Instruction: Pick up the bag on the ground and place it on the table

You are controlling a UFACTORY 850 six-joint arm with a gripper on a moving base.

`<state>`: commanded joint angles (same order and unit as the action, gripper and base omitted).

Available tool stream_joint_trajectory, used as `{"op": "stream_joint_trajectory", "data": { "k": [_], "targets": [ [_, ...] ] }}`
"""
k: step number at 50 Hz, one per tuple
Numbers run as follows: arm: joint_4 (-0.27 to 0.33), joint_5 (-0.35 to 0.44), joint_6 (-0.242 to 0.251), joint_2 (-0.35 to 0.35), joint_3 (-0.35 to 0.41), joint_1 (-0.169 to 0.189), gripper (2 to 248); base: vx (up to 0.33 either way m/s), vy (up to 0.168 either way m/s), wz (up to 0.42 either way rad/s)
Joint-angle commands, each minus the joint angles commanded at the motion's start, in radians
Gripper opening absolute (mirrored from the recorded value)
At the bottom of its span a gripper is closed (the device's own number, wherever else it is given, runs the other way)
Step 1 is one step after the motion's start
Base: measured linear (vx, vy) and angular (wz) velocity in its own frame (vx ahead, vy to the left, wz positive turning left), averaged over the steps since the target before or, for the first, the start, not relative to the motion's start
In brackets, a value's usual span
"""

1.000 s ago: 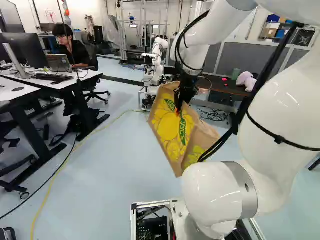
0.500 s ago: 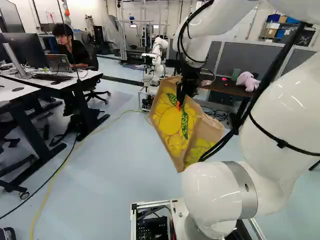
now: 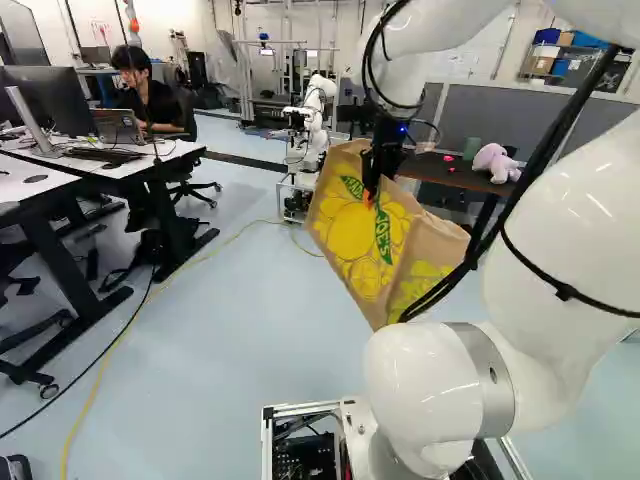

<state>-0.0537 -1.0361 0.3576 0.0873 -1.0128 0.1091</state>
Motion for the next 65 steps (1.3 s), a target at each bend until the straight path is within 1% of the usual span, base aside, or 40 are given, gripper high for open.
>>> {"op": "stream_joint_trajectory", "data": {
  "k": [11, 33, 65],
  "targets": [
    [0.015, -0.044, 0.0, 0.003, -0.035, 0.007, 22, 0.0, 0.0, 0.0],
    [0.018, -0.14, 0.0, 0.008, -0.106, 0.018, 22, 0.0, 0.0, 0.0],
    [0.018, -0.15, 0.0, 0.012, -0.116, 0.019, 22, 0.0, 0.0, 0.0]
  ]
}}
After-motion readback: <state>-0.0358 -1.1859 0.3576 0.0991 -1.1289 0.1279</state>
